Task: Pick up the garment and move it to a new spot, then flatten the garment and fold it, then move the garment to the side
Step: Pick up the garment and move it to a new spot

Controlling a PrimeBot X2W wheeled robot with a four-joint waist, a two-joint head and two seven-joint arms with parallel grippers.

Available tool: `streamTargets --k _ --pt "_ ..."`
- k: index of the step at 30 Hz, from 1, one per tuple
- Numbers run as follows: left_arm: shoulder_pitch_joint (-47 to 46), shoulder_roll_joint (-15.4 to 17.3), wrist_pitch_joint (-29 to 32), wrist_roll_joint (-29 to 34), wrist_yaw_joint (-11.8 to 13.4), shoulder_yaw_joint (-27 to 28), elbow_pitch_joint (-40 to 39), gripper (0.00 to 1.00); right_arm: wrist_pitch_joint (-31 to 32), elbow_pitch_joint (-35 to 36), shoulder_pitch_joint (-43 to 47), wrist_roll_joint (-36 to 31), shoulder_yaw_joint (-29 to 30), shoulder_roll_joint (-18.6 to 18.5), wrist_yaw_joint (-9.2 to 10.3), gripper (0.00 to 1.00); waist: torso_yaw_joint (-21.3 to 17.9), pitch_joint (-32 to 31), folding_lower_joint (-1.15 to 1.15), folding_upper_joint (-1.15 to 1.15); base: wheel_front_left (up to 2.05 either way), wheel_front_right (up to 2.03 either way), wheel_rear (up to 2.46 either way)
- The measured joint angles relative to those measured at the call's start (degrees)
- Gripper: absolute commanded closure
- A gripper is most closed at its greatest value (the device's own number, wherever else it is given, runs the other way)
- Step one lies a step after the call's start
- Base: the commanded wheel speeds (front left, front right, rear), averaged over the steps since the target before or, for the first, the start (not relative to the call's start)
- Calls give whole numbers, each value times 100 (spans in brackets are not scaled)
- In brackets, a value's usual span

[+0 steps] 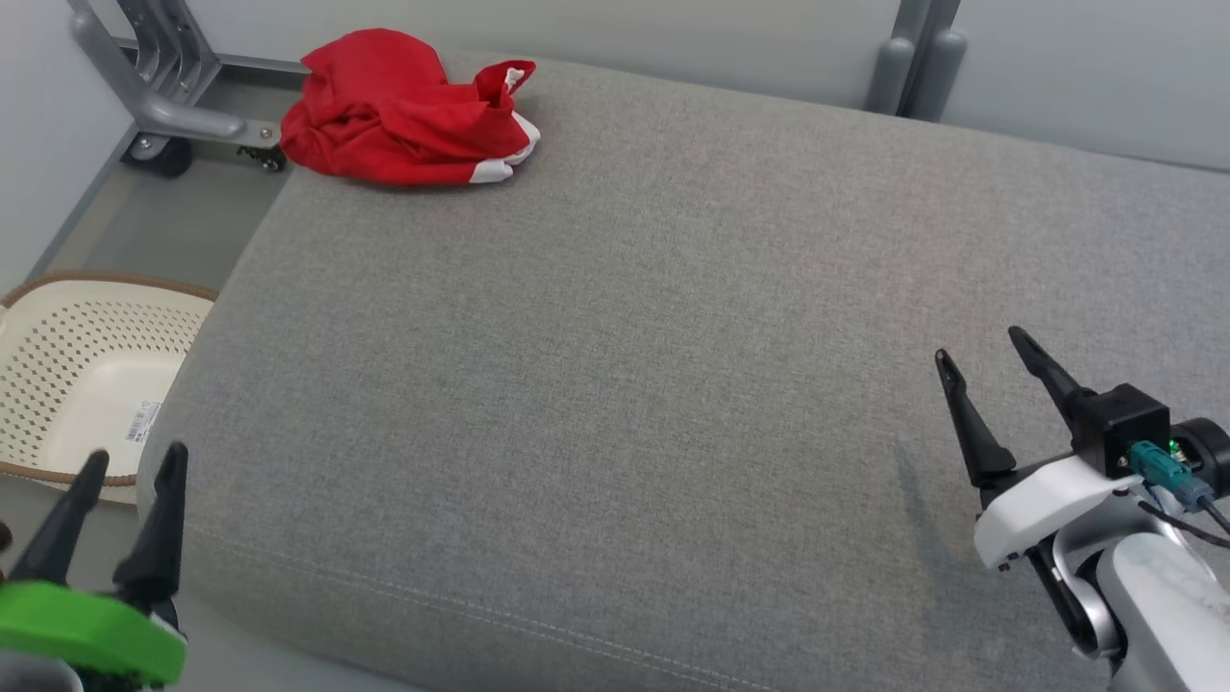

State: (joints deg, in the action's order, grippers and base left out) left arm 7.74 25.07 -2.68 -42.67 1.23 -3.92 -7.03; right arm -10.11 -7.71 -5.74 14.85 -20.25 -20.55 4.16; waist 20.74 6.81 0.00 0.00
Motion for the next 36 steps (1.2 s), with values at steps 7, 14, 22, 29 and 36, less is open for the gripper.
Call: streamTargets --k 7,14,22,29,36 --pt "-1776 353 1869 -984 165 -94 364 0 305 488 -478 -115 108 -354 -10 0 -121 533 0 0 0 0 0" --pt "-3570 515 2976 -1405 514 235 1076 0 653 966 -878 -213 -68 -403 -138 0 -413 1042 0 0 0 0 0" --pt "-4528 713 3550 -1380 563 464 1668 0 889 1294 -915 -223 12 -523 -156 0 -886 1515 0 0 0 0 0" --pt "-5144 1113 3720 -1241 590 901 2081 0 943 1627 -1280 -223 123 -578 -162 0 -1380 2048 1 0 0 0 0" --pt "-5834 1067 3805 -1061 591 1107 2505 0 977 1911 -1498 -225 419 -720 -146 0 -1768 2665 1 0 0 0 0"
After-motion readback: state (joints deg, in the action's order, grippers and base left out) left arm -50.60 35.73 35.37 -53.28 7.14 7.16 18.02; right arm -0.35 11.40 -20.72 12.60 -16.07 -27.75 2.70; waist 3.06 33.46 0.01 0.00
